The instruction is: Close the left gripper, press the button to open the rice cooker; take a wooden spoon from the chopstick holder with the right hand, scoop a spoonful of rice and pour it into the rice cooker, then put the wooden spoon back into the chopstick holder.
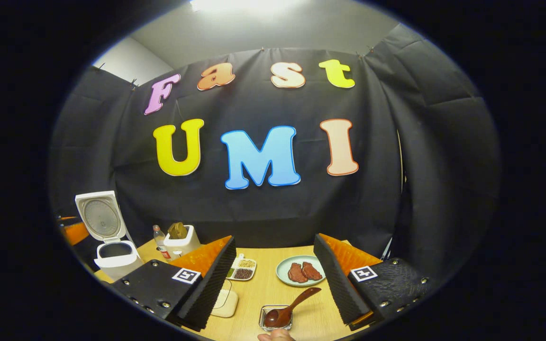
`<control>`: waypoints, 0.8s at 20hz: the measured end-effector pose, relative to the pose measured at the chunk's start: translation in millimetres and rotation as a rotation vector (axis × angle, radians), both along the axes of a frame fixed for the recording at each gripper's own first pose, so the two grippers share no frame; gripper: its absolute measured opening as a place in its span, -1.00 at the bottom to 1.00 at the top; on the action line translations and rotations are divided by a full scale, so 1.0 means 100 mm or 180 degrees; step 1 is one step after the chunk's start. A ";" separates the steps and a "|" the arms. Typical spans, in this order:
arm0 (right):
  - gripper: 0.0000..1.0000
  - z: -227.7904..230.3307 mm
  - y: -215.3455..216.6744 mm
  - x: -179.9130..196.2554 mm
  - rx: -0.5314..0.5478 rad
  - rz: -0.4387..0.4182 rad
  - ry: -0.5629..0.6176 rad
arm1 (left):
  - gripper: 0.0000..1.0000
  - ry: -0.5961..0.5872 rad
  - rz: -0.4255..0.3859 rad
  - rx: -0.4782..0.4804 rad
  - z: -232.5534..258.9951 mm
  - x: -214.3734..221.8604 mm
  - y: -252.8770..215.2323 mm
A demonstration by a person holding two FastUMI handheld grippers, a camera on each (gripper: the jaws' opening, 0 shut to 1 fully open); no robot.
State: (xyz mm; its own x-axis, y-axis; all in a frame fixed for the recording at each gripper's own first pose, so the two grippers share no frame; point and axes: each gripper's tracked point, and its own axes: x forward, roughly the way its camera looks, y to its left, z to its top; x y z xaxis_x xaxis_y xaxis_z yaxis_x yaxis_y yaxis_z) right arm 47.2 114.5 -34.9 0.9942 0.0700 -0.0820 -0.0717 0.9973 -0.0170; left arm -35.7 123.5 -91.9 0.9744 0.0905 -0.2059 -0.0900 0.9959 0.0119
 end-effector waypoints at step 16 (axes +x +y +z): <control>0.98 0.36 0.11 -0.16 -0.0039 -0.0172 -0.0265 | 1.00 -0.0125 0.1036 0.0187 0.55 0.78 1.29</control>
State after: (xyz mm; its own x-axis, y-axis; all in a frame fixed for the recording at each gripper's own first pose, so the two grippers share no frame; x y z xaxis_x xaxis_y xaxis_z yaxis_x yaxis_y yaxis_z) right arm 31.4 125.7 1.6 0.9999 0.0157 0.0007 -0.0157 0.9993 -0.0328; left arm 42.7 252.5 -37.1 0.8995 0.4089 -0.1539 -0.4048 0.9125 0.0588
